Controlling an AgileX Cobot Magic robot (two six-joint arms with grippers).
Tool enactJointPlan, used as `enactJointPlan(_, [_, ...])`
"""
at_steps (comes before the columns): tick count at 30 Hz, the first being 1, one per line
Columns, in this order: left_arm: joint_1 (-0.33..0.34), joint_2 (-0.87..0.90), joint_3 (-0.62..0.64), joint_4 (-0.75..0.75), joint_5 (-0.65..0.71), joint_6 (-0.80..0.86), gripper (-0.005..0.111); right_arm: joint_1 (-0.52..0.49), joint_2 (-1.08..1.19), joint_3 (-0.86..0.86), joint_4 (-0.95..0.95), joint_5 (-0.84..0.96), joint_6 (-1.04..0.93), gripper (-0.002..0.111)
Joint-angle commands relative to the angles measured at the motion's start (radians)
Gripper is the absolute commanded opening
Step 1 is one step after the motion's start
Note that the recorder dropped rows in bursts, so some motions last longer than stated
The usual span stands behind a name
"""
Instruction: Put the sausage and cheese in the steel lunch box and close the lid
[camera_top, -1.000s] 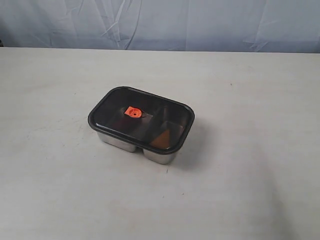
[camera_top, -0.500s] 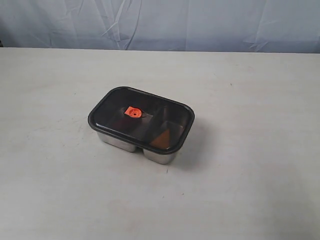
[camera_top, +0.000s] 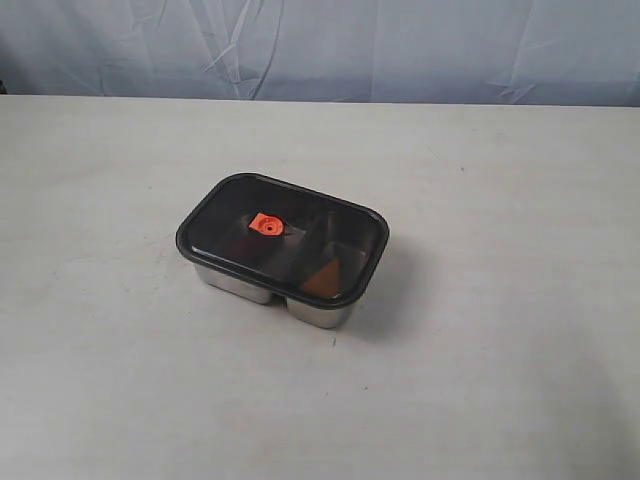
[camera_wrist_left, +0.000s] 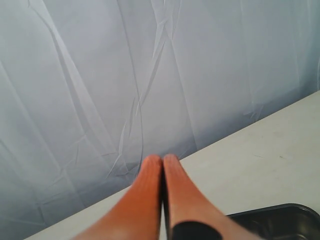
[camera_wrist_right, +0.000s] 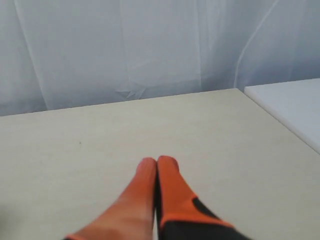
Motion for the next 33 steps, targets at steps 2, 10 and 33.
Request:
enactJointPlan(2, [-0.002,-0.005,0.004,0.003,-0.002,-0.005,0.0,-0.093,-0.085,0.031,0.033,0.065,-0.012,-0.001])
enactJointPlan(10, [-0.002,-0.005,0.004,0.003,-0.004,-0.005,0.0,-0.097,-0.125,0.078,0.05,0.081,-0.012,-0.001])
enactJointPlan(33, [-0.002,-0.005,0.004,0.003,-0.003,-0.005,0.0,-0.097,-0.125,0.078,0.062,0.102,-0.012,-0.001])
